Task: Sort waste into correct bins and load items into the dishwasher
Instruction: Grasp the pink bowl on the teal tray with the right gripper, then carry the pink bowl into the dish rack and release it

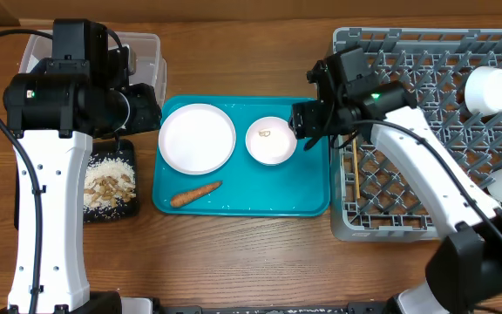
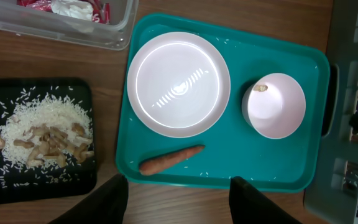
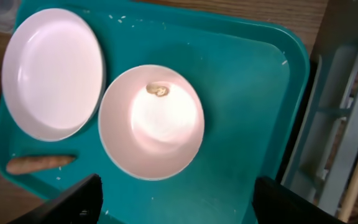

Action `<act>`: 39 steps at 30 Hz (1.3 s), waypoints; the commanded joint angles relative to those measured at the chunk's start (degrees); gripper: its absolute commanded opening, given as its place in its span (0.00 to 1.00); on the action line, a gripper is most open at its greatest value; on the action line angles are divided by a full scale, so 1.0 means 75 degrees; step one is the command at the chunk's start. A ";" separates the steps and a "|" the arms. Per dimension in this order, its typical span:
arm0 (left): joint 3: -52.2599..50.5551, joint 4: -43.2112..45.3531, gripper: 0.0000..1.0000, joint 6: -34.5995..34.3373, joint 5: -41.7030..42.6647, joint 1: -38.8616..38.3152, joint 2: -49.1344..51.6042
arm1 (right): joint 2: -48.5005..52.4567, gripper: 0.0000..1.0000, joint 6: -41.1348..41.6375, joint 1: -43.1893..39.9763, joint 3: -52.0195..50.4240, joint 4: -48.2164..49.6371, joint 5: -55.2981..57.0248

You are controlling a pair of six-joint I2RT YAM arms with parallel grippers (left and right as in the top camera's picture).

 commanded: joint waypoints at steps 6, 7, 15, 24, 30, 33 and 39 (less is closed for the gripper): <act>0.0105 0.0003 0.59 -0.0160 -0.0050 0.0041 -0.0085 | 0.1807 0.70 0.0361 0.0291 0.0099 0.0344 0.0146; 0.0105 0.0003 0.59 -0.0157 -0.0050 0.0041 -0.0085 | 0.1923 0.69 0.0481 0.0321 0.0099 0.0370 0.0230; 0.0105 0.0000 0.59 -0.0157 -0.0050 0.0041 -0.0085 | 0.2349 0.07 0.0711 0.0353 0.0146 0.0358 0.0361; 0.0105 0.0003 0.61 -0.0154 -0.0061 0.0041 -0.0085 | 0.0592 0.04 0.0650 0.0204 0.1775 -0.1061 0.2087; 0.0105 0.0012 0.61 -0.0152 -0.0079 0.0041 -0.0085 | -0.0388 0.04 0.0868 -0.0012 0.1929 -0.1070 0.6639; 0.0105 0.0015 0.61 -0.0152 -0.0093 0.0041 -0.0085 | -0.0335 0.04 0.1696 -0.0315 0.1865 -0.1244 0.8769; 0.0105 0.0012 0.61 -0.0152 -0.0102 0.0041 -0.0085 | -0.0015 0.04 0.3302 -0.1157 0.1451 -0.1303 1.1532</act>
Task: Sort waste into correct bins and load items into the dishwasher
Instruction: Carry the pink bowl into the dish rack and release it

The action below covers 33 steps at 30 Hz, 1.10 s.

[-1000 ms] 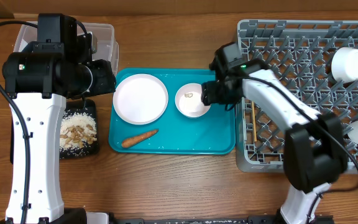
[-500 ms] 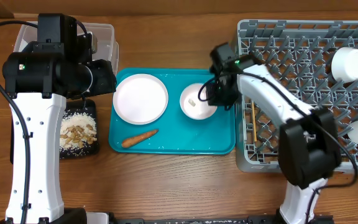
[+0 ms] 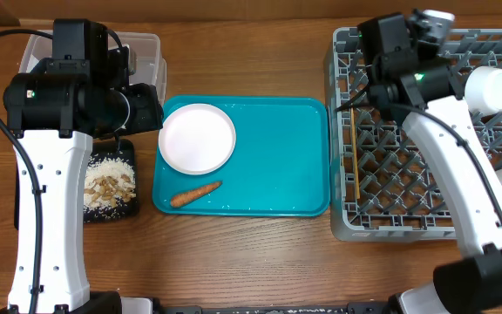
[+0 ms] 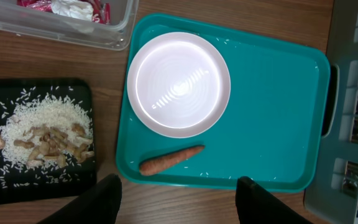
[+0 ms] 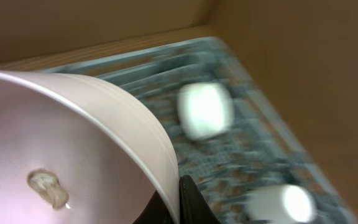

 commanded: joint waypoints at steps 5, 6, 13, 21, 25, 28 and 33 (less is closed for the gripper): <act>0.0105 0.0003 0.62 -0.0152 -0.0099 0.0041 -0.0085 | 0.0801 0.04 0.1067 -0.1040 -0.0417 0.0268 0.2387; 0.0105 0.0003 0.62 -0.0152 -0.0099 0.0041 -0.0085 | 0.0953 0.04 0.1070 -0.1154 -0.0417 0.0254 0.2305; 0.0105 0.0006 0.62 -0.0154 -0.0099 0.0041 -0.0085 | 0.1871 0.04 0.1075 -0.1294 -0.0417 0.0114 0.1804; 0.0105 0.0006 0.62 -0.0154 -0.0099 0.0041 -0.0085 | 0.2731 0.04 0.2232 -0.1268 -0.0417 -0.0717 0.1530; 0.0105 0.0032 0.62 -0.0157 -0.0096 0.0041 -0.0085 | 0.2836 0.04 0.2518 -0.1209 -0.0417 -0.0938 0.1285; 0.0105 0.0029 0.62 -0.0157 -0.0093 0.0041 -0.0085 | 0.2836 0.04 0.2530 -0.1081 -0.0417 -0.0956 0.1204; 0.0102 0.0029 0.64 -0.0157 -0.0096 0.0041 -0.0085 | 0.2812 0.04 0.2527 -0.0854 -0.0414 -0.1035 0.1119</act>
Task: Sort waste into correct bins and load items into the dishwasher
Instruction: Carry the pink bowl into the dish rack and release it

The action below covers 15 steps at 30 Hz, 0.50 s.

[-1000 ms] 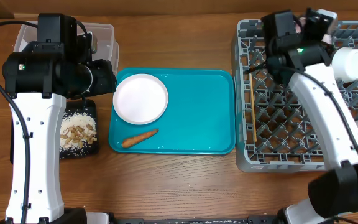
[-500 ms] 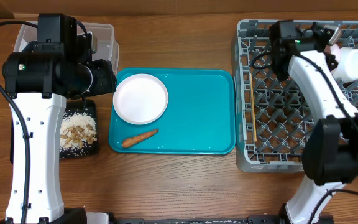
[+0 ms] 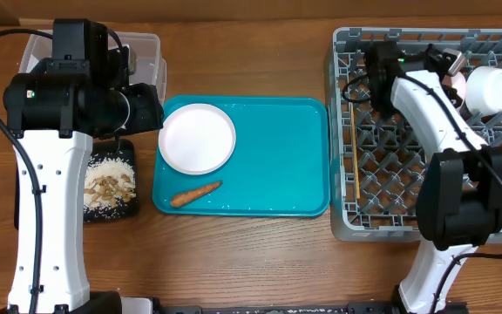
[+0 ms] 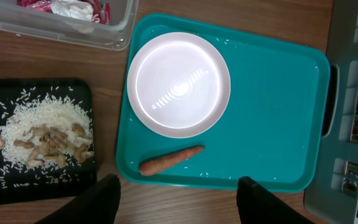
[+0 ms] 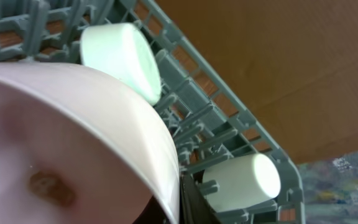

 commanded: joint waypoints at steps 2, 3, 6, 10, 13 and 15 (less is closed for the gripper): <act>0.0105 0.0026 0.64 -0.0157 -0.0096 0.0041 -0.0085 | 0.0140 0.04 0.0082 0.0204 -0.0017 -0.0172 -0.0536; 0.0105 0.0026 0.64 -0.0157 -0.0096 0.0041 -0.0085 | 0.0119 0.04 0.0082 0.0201 -0.0017 -0.0195 -0.0565; 0.0105 0.0023 0.64 -0.0154 -0.0096 0.0041 -0.0085 | 0.0073 0.04 0.0082 0.0198 -0.0017 -0.0245 -0.0676; 0.0105 0.0020 0.64 -0.0154 -0.0096 0.0041 -0.0085 | 0.0070 0.04 0.0076 0.0195 -0.0017 -0.0294 -0.0889; 0.0105 0.0023 0.64 -0.0154 -0.0096 0.0041 -0.0085 | 0.0070 0.04 0.0047 0.0265 -0.0017 -0.0367 -0.1323; 0.0105 0.0020 0.64 -0.0154 -0.0096 0.0041 -0.0085 | 0.0070 0.04 0.0052 0.0335 -0.0017 -0.0449 -0.1547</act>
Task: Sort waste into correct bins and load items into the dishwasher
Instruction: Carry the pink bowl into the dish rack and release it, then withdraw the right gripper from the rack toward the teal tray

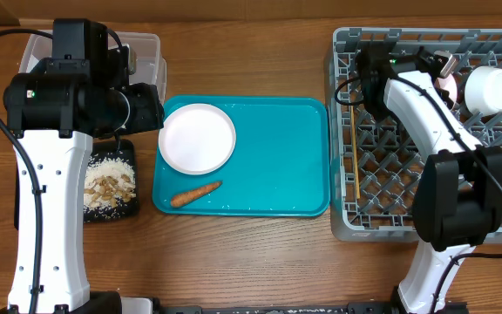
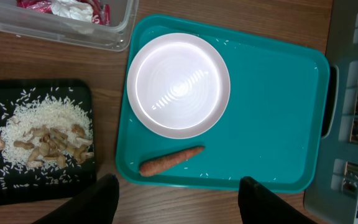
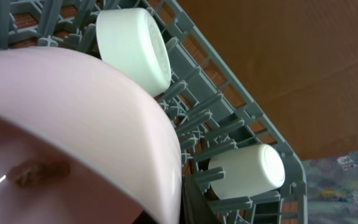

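Observation:
My right gripper [image 3: 178,206] is shut on the rim of a pink bowl [image 3: 73,137] that has a scrap of food [image 3: 39,172] stuck inside. In the overhead view that gripper [image 1: 443,70] holds the bowl [image 1: 448,85] tilted in the back row of the grey dish rack [image 1: 347,222], beside a white cup [image 1: 489,88]. A white plate [image 2: 179,84] and a carrot [image 2: 171,159] lie on the teal tray [image 2: 272,118]. High over the tray's near edge, my left gripper [image 2: 182,205] hangs open with nothing in it.
A black tray of rice and scraps [image 2: 39,134] lies left of the teal tray. A clear bin with wrappers [image 2: 61,15] stands behind it. The rack holds a second white cup and a chopstick [image 1: 354,170] along its left side.
The bowl in my right gripper has shifted slightly among the rack's prongs next to the white cup. The left arm, plate and carrot are unchanged.
First my right gripper stood open around the pink bowl on the teal tray. Then the bowl was off the tray, gripped by its rim over the back of the rack. It was later down in the rack's back row by the cup, where it remains.

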Action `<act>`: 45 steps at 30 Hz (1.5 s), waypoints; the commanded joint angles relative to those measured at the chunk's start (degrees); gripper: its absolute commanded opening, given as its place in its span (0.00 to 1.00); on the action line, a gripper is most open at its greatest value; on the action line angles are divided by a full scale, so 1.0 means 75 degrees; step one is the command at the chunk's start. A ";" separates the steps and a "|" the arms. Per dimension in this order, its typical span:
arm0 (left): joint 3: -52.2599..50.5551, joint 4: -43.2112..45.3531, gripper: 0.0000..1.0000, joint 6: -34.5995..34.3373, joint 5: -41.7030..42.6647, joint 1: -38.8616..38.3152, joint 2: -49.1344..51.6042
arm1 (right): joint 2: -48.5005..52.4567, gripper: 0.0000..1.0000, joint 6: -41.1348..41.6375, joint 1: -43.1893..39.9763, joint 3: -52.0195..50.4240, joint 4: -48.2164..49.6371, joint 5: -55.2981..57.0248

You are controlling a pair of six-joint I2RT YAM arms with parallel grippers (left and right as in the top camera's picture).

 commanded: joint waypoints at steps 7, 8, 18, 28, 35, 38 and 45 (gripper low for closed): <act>0.0105 -0.0023 0.64 -0.0154 -0.0099 0.0041 -0.0085 | 0.0070 0.04 -0.0029 0.0286 -0.0017 -0.0539 -0.2057; 0.0105 -0.0020 0.64 -0.0154 -0.0099 0.0041 -0.0085 | 0.0070 0.04 -0.0026 0.0286 -0.0017 -0.0583 -0.2107; 0.0105 -0.0029 0.64 -0.0152 -0.0099 0.0041 -0.0085 | -0.0026 0.04 -0.0032 0.0224 0.0152 -0.0638 -0.1705; 0.0105 -0.0029 0.64 -0.0154 -0.0099 0.0041 -0.0085 | -0.0554 0.04 -0.0085 -0.0114 0.1582 -0.1099 -0.1655; 0.0105 -0.0023 0.65 -0.0154 -0.0102 0.0041 -0.0085 | -0.1020 0.04 -0.1416 -0.0108 0.1757 -0.1445 -0.4132; 0.0105 -0.0020 0.65 -0.0154 -0.0102 0.0041 -0.0085 | -0.1020 0.04 -0.2259 -0.0108 0.1754 -0.1445 -0.6062; 0.0105 -0.0026 0.65 -0.0154 -0.0102 0.0041 -0.0085 | -0.1017 0.04 -0.2728 0.0309 0.1754 -0.1448 -0.7918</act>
